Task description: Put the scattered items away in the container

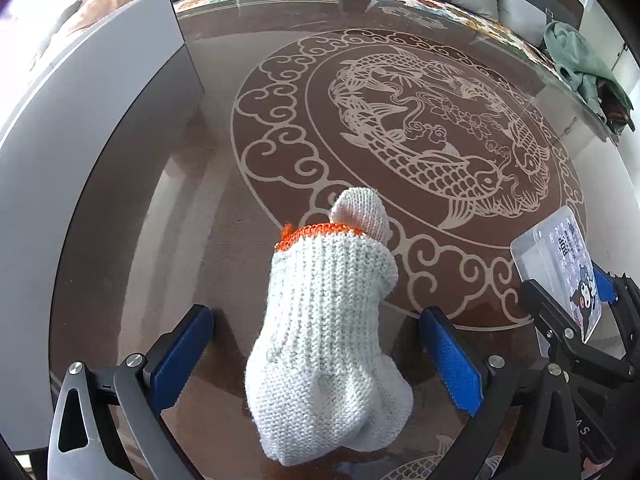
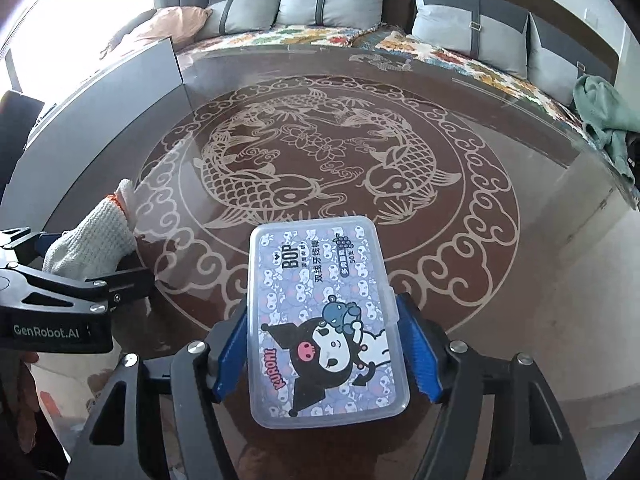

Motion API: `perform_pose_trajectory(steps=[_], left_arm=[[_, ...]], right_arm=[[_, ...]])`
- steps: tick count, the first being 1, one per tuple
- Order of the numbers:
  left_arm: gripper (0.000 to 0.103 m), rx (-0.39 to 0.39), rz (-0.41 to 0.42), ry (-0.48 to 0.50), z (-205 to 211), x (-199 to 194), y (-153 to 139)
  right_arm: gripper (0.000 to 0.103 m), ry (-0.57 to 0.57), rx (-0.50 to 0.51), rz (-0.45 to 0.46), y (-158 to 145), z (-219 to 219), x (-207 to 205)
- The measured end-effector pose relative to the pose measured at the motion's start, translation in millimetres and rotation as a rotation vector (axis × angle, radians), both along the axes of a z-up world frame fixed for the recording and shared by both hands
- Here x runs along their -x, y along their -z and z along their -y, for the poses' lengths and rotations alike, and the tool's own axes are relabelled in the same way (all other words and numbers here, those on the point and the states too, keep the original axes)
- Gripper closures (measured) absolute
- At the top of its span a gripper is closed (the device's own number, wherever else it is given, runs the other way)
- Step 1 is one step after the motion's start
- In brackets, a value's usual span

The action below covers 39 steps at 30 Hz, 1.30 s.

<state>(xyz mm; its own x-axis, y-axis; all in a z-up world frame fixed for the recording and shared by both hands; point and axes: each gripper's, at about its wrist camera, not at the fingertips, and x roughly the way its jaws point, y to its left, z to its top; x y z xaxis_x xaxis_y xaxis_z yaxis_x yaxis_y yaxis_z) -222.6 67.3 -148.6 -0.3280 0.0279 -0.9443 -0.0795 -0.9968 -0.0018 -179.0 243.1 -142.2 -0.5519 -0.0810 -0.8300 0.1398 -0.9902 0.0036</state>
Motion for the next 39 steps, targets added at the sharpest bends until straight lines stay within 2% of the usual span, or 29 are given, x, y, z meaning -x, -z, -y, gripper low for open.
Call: perform_pose_trajectory(steps=[3, 4, 5, 6, 7, 8, 10, 13, 20, 26, 39], left_arm=[[0.000, 0.000, 0.031, 0.016, 0, 0, 0], [0.005, -0.003, 0.019, 0.017, 2, -2, -1], [0.036, 0.000, -0.023, 0.015, 5, -7, -7], [0.070, -0.013, -0.049, 0.022, 7, -12, -11], [0.070, -0.045, -0.051, 0.024, 11, -15, -14], [0.070, -0.111, -0.044, 0.010, 18, -18, -15], [0.070, -0.156, -0.047, -0.017, 25, -21, -14], [0.070, -0.176, -0.061, -0.044, 34, -23, -16], [0.070, -0.132, -0.117, -0.041, 29, -44, -42], [0.070, -0.131, -0.124, -0.046, 30, -52, -53], [0.070, -0.156, -0.166, -0.097, 70, -81, -82]], right_arm=[[0.033, -0.027, 0.009, -0.034, 0, -2, -7], [0.033, -0.040, 0.008, -0.041, 0, -2, -9], [0.039, -0.028, -0.005, -0.033, -1, -3, -10], [0.041, -0.010, -0.020, -0.023, -2, -4, -11], [0.042, 0.015, -0.019, -0.006, -3, -6, -10], [0.042, 0.028, -0.007, 0.000, -4, -8, -11], [0.042, 0.046, 0.020, 0.009, -5, -11, -14], [0.042, 0.050, 0.046, 0.015, -6, -11, -22], [0.042, 0.096, 0.119, 0.015, -21, -13, -41], [0.042, 0.094, 0.141, -0.002, -42, -2, -48], [0.042, 0.031, 0.163, -0.040, -81, 45, -59]])
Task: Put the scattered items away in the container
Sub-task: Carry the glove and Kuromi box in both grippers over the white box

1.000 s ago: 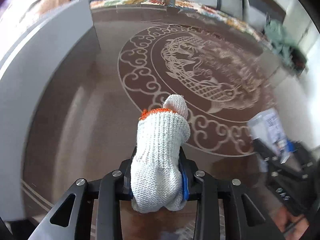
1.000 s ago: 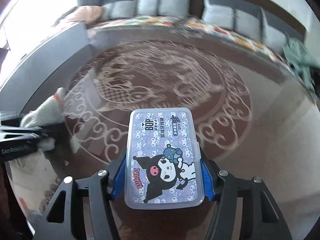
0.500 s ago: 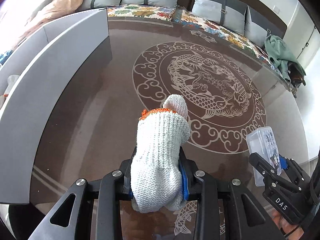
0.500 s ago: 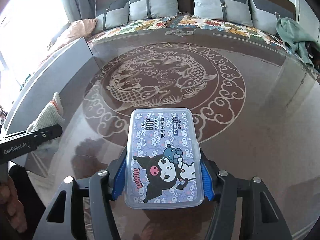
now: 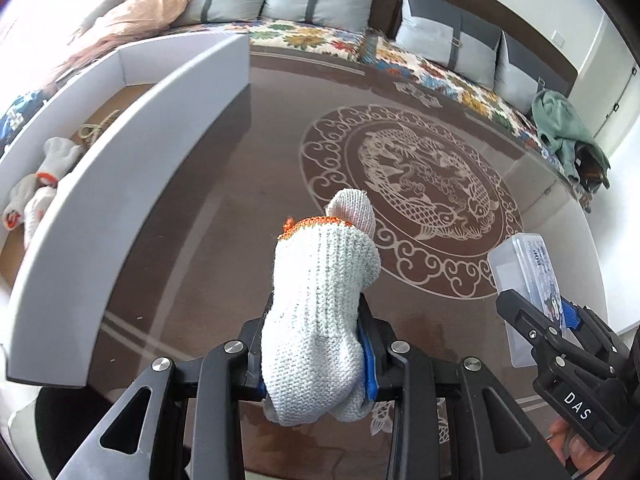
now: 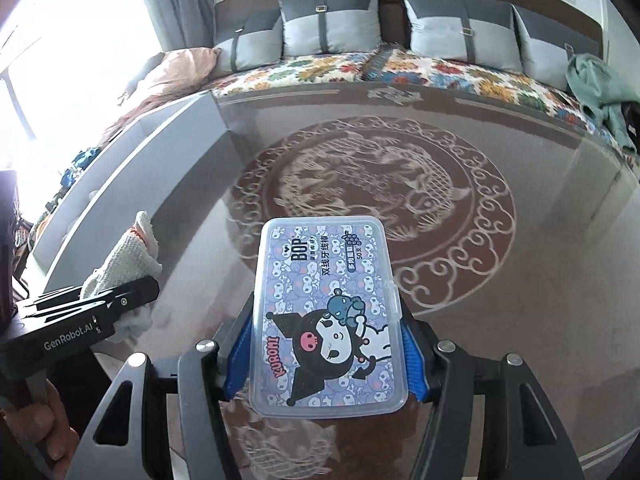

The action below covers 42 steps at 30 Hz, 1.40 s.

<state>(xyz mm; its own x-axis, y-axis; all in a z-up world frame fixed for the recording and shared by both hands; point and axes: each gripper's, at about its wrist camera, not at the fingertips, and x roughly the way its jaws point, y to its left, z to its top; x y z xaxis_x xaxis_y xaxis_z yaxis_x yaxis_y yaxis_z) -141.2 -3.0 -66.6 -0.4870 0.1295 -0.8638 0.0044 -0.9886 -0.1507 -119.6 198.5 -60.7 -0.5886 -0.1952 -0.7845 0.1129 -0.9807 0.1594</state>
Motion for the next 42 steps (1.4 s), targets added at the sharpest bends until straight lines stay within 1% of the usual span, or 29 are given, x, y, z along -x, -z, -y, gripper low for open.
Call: perform_pose_trajectory(steps=[3, 11, 16, 25, 34, 42], left_arm=[[0.070, -0.011, -0.012, -0.019, 13, -7, -6], [0.070, -0.040, -0.041, -0.073, 53, -26, -20], [0.070, -0.064, -0.054, -0.123, 79, -30, -28], [0.070, -0.096, -0.090, -0.206, 125, -35, -48], [0.070, -0.105, -0.140, -0.305, 180, -29, -73], [0.070, -0.109, -0.169, -0.388, 233, -2, -89]], right_arm=[[0.042, -0.036, -0.007, -0.014, -9, 20, -2], [0.042, -0.124, -0.024, -0.032, -21, 66, -4], [0.042, -0.175, -0.030, -0.038, -29, 93, -2], [0.042, -0.270, -0.028, -0.065, -51, 140, 10], [0.042, -0.370, -0.019, -0.130, -86, 196, 30], [0.042, -0.458, -0.001, -0.191, -119, 253, 64]])
